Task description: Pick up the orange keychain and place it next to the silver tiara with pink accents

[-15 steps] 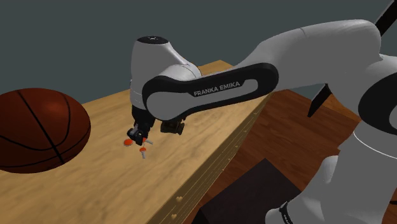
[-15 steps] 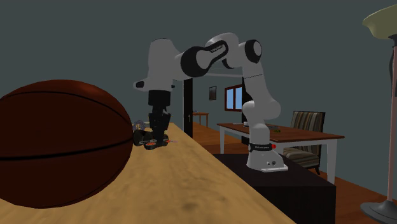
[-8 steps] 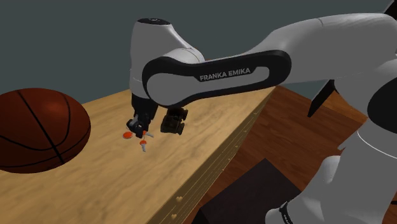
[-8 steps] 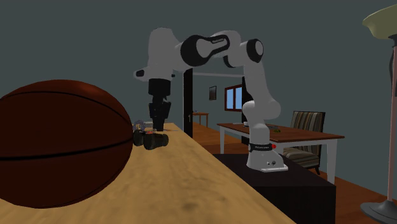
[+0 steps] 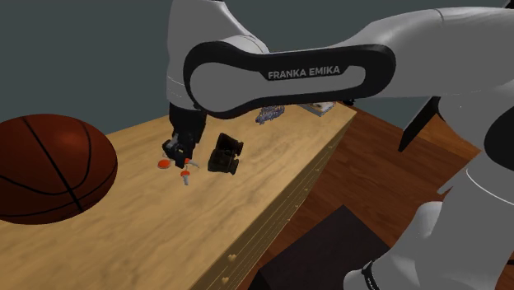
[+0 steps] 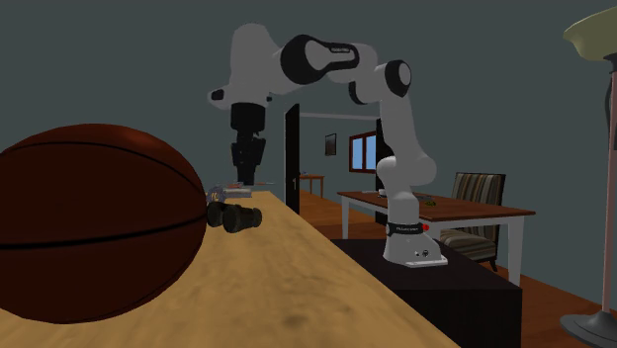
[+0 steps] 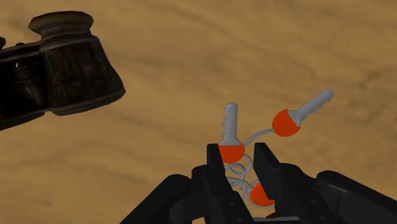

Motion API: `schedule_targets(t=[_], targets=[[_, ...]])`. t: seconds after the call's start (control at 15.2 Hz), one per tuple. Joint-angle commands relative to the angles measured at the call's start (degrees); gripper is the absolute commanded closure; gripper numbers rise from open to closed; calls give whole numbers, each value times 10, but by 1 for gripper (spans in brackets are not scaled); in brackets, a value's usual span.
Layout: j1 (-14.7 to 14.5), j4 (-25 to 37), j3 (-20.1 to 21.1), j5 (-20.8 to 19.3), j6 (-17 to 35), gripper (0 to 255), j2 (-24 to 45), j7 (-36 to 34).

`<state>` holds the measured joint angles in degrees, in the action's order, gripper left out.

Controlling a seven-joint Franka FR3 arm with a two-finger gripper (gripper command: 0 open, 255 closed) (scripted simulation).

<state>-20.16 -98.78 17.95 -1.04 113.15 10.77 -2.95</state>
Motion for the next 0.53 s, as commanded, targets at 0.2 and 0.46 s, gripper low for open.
schedule_targets(t=[0.2,0.46], targets=[[17,-12,-8,12,-15,255,-27,28],[49,-65,-29,31,-5,255,-71,85]])
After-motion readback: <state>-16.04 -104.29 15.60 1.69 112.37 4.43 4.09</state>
